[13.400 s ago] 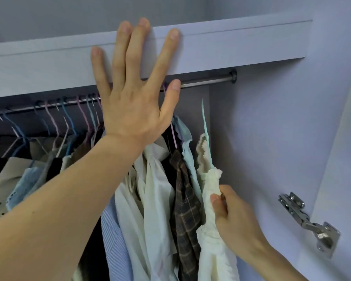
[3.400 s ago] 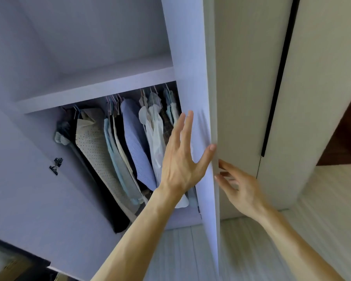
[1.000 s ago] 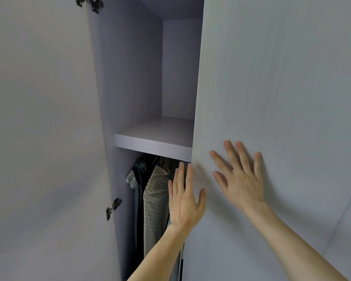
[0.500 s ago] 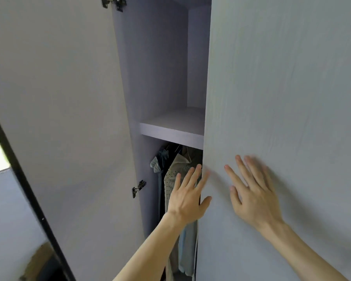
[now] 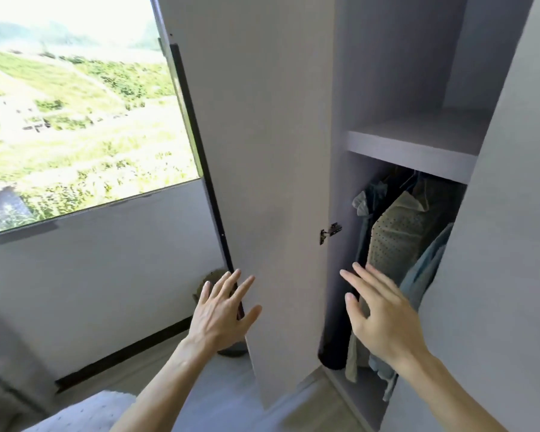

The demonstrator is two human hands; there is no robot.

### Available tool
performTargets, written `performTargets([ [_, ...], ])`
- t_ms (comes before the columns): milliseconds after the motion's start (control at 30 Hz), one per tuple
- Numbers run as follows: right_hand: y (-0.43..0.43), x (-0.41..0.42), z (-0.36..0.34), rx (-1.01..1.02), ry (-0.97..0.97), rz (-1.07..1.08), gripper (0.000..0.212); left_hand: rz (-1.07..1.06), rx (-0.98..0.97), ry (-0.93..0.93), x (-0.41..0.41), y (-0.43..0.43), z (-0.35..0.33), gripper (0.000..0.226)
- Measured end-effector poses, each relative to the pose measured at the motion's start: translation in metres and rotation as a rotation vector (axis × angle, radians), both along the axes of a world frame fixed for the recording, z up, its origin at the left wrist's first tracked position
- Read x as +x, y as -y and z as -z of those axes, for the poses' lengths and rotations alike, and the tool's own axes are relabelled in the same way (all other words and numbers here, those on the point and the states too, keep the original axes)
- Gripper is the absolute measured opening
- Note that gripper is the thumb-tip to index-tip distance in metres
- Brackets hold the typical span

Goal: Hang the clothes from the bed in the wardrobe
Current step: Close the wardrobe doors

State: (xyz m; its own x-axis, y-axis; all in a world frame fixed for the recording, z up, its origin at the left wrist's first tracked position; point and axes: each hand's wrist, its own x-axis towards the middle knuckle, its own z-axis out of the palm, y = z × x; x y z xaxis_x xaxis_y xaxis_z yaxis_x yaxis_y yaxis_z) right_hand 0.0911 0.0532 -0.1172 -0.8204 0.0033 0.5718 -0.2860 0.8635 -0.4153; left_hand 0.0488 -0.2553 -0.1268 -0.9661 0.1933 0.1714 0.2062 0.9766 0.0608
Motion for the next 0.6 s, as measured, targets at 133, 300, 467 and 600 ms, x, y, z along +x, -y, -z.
performTargets([
  [133, 0.062, -0.031, -0.011, 0.016, 0.068, -0.135, 0.046, -0.119, 0.163, -0.028, 0.000, 0.056, -0.018, 0.075],
  [300, 0.136, -0.079, -0.040, 0.018, 0.016, -0.221, 0.049, -0.120, 0.624, -0.074, -0.043, 0.092, -0.055, 0.059],
  [467, 0.206, -0.132, -0.080, -0.028, -0.064, -0.241, 0.063, 0.013, 1.032, -0.045, -0.104, 0.106, -0.109, 0.056],
  [600, 0.249, -0.166, -0.100, -0.063, -0.140, -0.236, 0.088, 0.153, 1.194, 0.035, -0.138, 0.113, -0.150, 0.051],
])
